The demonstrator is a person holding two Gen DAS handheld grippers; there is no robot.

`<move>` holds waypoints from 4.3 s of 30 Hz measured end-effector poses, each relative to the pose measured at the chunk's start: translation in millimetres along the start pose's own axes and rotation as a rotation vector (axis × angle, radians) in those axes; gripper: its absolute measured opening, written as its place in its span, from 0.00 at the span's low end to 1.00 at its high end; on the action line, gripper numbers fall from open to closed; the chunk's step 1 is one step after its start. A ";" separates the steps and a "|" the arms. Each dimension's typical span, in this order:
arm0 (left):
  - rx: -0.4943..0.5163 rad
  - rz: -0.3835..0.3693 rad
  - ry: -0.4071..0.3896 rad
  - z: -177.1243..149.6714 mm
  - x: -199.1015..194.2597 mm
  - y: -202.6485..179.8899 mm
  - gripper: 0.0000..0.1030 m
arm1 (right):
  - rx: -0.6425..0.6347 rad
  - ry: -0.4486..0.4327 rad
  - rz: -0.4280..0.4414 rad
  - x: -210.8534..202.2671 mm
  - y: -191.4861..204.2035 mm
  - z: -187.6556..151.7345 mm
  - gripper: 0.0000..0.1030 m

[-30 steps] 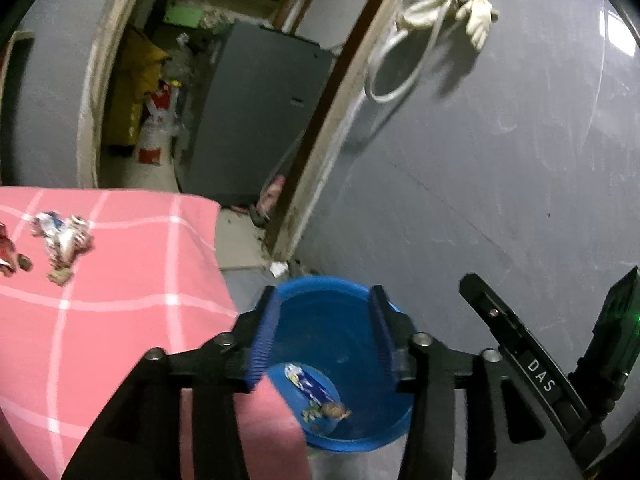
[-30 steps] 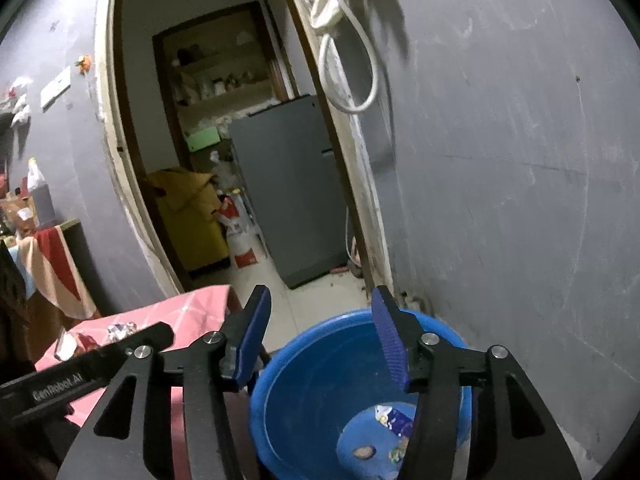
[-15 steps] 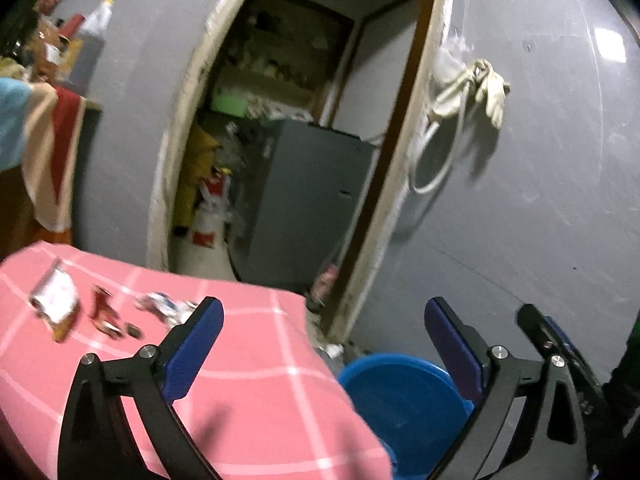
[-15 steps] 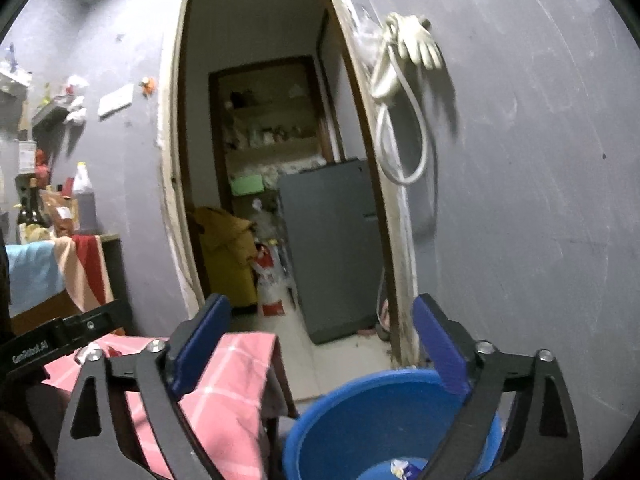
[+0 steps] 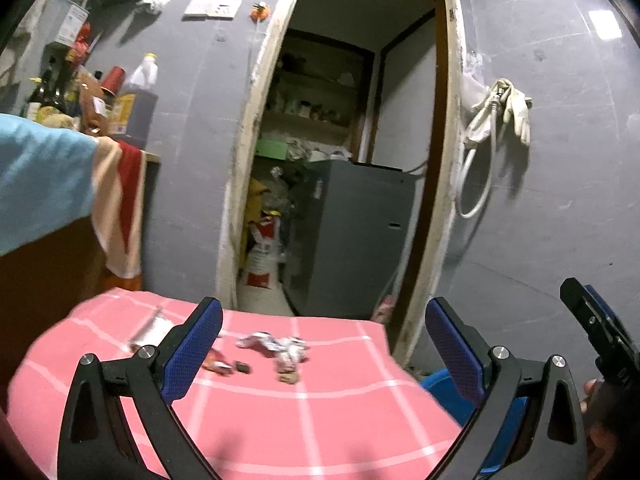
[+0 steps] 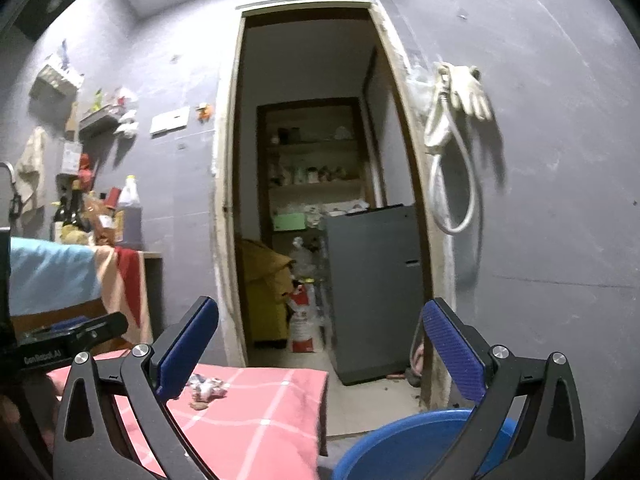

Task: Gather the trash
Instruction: 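Move both tools back over the table toward the remaining trash, then grasp a flat stone with the right tool while the left tool grasps the white paper packet, then carry the flat stone and paper packet over the blue bucket and open both tools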

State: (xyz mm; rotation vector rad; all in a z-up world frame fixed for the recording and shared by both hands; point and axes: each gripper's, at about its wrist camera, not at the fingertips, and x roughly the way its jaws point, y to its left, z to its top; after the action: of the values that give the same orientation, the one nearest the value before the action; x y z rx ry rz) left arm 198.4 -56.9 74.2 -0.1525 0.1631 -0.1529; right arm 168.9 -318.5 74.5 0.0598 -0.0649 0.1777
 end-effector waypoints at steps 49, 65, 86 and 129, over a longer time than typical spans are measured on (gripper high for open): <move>0.012 0.123 0.641 -46.9 108.4 155.8 0.64 | -0.162 1.012 0.371 208.5 136.7 -122.8 0.45; 0.003 0.094 0.645 -49.7 108.4 146.5 0.50 | -0.138 0.998 0.405 204.7 135.7 -121.6 0.19; -0.116 -0.140 0.305 -4.7 43.0 57.9 0.50 | -0.018 0.381 0.334 81.7 68.3 -27.2 0.19; -0.062 -0.365 0.537 -43.7 119.8 -141.8 0.51 | 0.279 0.462 -0.196 24.7 -111.3 -34.8 0.20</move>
State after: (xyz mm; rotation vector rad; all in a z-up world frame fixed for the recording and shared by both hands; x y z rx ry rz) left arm 288.0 -221.0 36.7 -0.1998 0.6764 -0.5529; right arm 215.0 -421.2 35.6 0.2999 0.4264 0.0005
